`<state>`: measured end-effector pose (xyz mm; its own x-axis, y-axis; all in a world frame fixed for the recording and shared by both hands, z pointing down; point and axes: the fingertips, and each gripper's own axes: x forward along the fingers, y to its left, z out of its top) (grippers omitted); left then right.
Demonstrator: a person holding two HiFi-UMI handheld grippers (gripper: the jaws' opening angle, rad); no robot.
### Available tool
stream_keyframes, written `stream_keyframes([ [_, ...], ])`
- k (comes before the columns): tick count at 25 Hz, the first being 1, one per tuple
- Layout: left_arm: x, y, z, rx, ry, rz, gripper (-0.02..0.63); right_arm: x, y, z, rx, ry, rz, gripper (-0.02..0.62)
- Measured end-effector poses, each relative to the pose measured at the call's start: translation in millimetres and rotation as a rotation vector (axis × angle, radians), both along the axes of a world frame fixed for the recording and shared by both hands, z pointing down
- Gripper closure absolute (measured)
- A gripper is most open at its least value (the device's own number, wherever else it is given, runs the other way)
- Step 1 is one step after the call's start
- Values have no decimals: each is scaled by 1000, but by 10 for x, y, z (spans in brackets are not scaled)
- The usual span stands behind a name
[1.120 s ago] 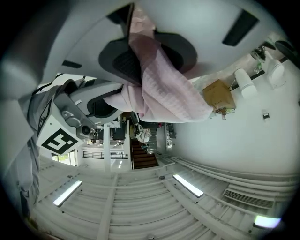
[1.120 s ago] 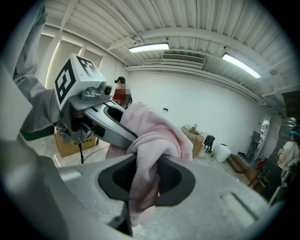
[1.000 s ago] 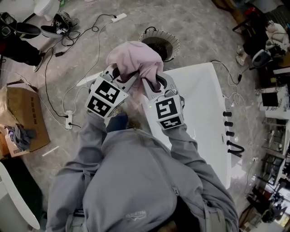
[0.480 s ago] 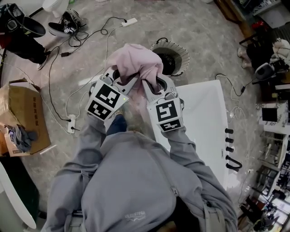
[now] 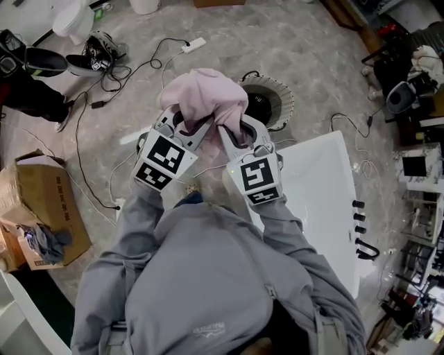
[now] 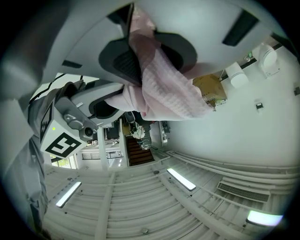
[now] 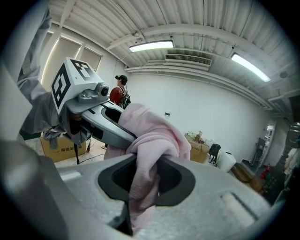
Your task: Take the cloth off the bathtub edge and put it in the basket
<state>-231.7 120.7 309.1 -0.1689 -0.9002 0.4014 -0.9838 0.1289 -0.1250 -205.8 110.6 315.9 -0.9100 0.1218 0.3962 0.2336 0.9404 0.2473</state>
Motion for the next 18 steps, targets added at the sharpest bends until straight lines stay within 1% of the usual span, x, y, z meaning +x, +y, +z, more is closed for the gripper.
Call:
stream_keyframes([
  [4, -203, -39, 11, 4, 8, 44, 522, -196, -29, 10, 3, 8, 43, 512],
  [11, -345, -252, 37, 17, 35, 124, 520, -329, -219, 27, 11, 31, 118, 512],
  [18, -410, -566, 39, 9, 14, 187, 522, -394, -516, 36, 2, 17, 190, 512],
])
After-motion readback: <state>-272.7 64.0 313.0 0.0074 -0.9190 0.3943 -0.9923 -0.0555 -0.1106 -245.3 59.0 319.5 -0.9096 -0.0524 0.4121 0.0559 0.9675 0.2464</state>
